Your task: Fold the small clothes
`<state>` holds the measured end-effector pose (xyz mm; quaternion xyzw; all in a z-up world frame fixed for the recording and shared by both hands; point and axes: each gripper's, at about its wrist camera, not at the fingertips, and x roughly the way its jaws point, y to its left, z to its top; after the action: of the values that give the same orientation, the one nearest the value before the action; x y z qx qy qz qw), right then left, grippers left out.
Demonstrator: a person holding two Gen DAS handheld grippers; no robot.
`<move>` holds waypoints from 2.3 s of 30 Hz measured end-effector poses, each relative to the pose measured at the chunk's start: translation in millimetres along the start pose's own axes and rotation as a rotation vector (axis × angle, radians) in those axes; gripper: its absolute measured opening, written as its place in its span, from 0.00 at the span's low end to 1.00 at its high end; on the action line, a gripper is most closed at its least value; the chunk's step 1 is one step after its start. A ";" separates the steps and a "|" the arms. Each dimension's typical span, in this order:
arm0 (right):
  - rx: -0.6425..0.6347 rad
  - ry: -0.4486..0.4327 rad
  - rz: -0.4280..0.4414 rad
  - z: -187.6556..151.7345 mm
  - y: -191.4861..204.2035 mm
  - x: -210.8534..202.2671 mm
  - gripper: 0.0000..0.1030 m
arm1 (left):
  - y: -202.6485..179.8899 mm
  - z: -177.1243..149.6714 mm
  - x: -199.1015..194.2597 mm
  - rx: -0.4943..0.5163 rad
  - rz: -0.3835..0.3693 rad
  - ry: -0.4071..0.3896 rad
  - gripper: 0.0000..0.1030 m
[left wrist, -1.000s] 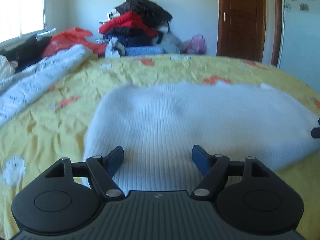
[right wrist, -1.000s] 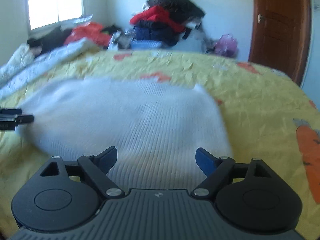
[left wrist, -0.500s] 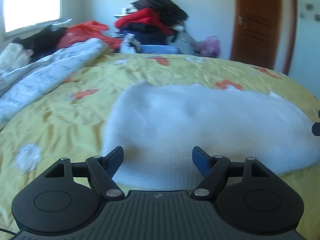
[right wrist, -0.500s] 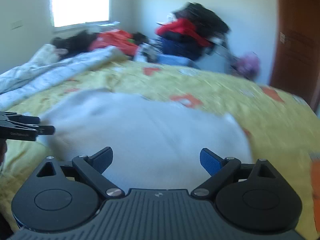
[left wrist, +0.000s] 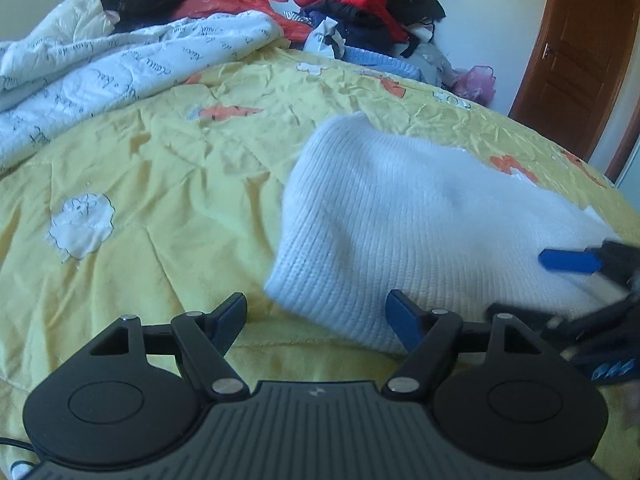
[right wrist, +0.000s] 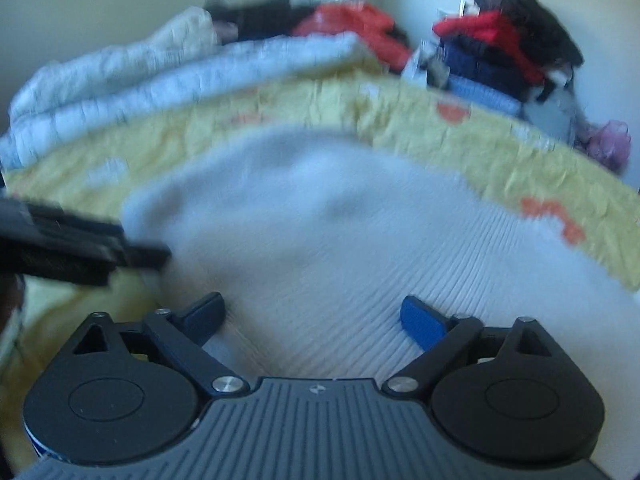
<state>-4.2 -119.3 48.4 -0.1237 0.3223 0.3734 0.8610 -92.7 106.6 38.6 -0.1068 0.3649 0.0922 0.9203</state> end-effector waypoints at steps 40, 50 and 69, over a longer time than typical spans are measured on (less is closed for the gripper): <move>0.079 -0.159 0.049 -30.4 -9.4 -6.1 0.98 | 20.0 12.9 37.4 -0.646 -0.145 -0.148 0.77; 0.079 -0.160 0.048 -30.3 -9.3 -6.2 0.98 | 22.8 16.9 47.6 -0.564 -0.071 -0.175 0.35; 0.332 0.329 0.345 168.8 -30.1 91.6 0.90 | -99.7 -6.3 20.6 0.377 0.271 -0.412 0.25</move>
<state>142.7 -11.9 116.9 0.0169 0.5305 0.4315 0.7294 -57.4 11.1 32.7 0.1363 0.1921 0.1642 0.9579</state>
